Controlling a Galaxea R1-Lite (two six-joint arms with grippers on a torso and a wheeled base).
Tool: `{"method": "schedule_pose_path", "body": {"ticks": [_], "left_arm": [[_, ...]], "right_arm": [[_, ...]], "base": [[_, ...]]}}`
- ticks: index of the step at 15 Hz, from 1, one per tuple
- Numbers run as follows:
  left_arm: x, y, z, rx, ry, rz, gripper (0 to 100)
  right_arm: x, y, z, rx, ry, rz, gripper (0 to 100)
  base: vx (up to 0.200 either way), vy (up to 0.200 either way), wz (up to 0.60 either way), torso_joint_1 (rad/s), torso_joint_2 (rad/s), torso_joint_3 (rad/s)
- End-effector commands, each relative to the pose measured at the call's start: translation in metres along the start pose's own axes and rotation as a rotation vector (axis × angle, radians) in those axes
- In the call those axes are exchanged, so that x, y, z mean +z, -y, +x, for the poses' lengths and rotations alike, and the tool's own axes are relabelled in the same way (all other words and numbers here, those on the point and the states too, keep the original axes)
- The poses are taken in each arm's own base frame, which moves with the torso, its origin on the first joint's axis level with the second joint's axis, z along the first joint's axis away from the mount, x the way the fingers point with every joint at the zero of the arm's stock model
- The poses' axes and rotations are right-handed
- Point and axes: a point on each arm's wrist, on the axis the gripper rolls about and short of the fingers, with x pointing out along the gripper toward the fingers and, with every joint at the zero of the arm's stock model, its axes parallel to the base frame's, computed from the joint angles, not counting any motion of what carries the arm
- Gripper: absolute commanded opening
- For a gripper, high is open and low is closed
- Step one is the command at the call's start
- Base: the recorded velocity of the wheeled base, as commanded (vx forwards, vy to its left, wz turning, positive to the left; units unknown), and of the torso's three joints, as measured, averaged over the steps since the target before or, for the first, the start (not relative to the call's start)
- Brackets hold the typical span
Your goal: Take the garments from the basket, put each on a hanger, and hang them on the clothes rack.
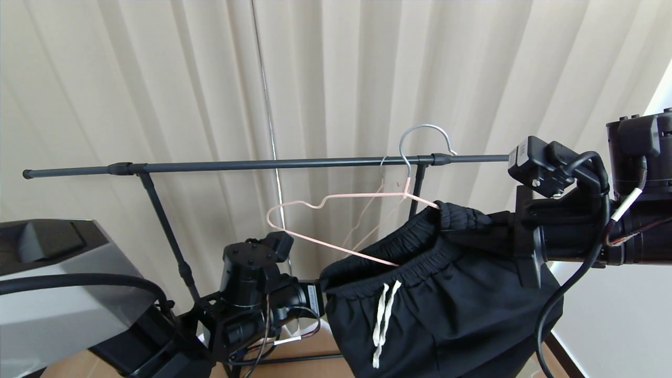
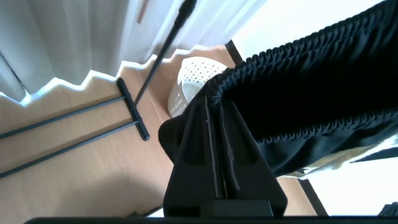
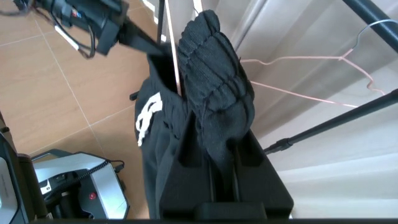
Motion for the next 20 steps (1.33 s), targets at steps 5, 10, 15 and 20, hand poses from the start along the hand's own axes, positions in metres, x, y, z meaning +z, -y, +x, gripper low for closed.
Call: {"method": "schedule_pose_path", "body": {"ticks": [5,10,15,20], "left_arm": [[0.022,0.000,-0.022,0.009,0.091,0.026,0],[0.031,-0.015,-0.026,0.069,0.125,0.035,0],[0.040,-0.032,-0.030,0.123,0.157,0.018,0],[0.043,-0.043,-0.033,0.156,0.167,0.005,0]], "right_arm": [[-0.006,0.002,0.008,0.000,-0.035,0.013,0],[-0.009,0.002,0.009,0.003,-0.044,0.018,0],[-0.015,0.000,0.010,-0.004,-0.074,0.026,0],[-0.042,0.007,0.019,-0.057,-0.205,-0.094,0]], "base": [[0.000,0.000,0.00,0.000,0.00,0.000],[0.000,0.000,0.00,0.000,0.00,0.000],[0.000,0.000,0.00,0.000,0.00,0.000],[0.000,0.000,0.00,0.000,0.00,0.000]]}}
